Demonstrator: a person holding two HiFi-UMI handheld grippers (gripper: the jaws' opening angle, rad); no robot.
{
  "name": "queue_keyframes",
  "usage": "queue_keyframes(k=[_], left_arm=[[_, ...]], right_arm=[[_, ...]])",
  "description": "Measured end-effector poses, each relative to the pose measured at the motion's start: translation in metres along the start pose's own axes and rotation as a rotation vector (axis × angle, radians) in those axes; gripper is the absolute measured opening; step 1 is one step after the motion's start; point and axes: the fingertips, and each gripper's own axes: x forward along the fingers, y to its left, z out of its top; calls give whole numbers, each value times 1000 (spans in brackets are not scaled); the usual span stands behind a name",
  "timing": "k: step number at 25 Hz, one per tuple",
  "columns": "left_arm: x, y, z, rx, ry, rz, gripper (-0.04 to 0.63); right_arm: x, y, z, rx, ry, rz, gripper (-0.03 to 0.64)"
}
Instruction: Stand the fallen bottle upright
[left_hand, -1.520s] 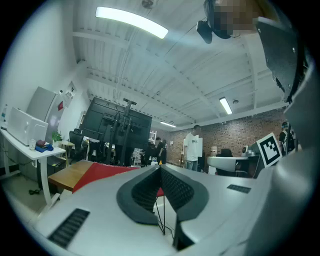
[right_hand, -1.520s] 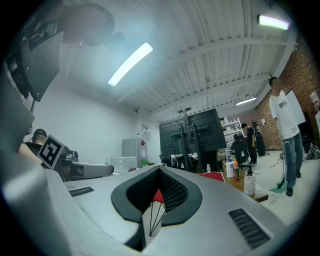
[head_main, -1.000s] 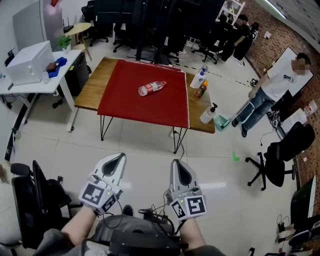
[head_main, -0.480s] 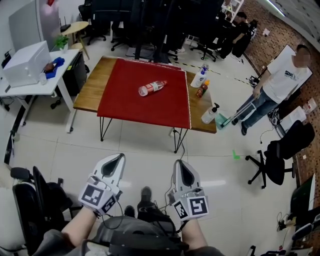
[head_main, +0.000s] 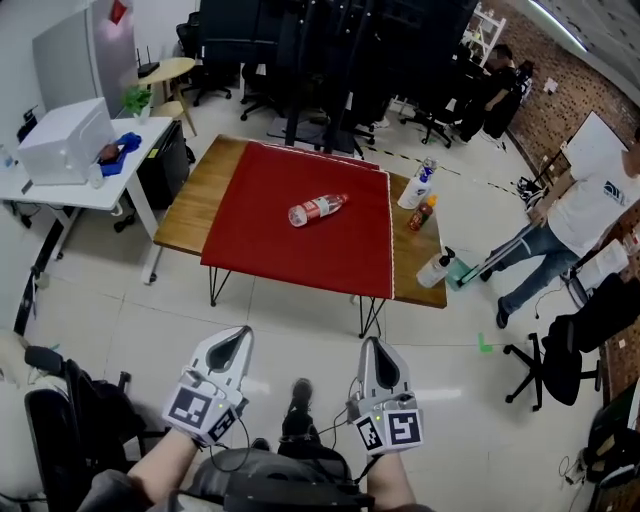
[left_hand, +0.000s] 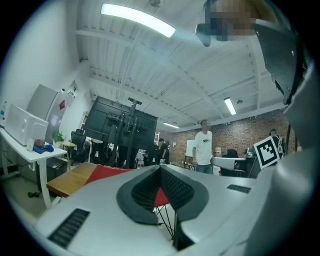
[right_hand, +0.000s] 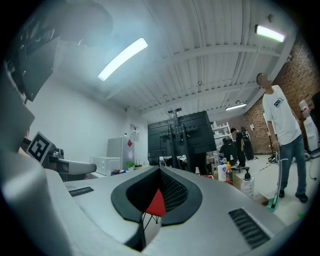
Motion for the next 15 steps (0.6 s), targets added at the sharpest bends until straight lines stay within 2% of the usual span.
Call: queue_keyframes(k=[15], left_arm=[[157, 34, -12, 7, 38, 65, 28]], right_arm=[[130, -117, -17, 47, 4, 42, 14]])
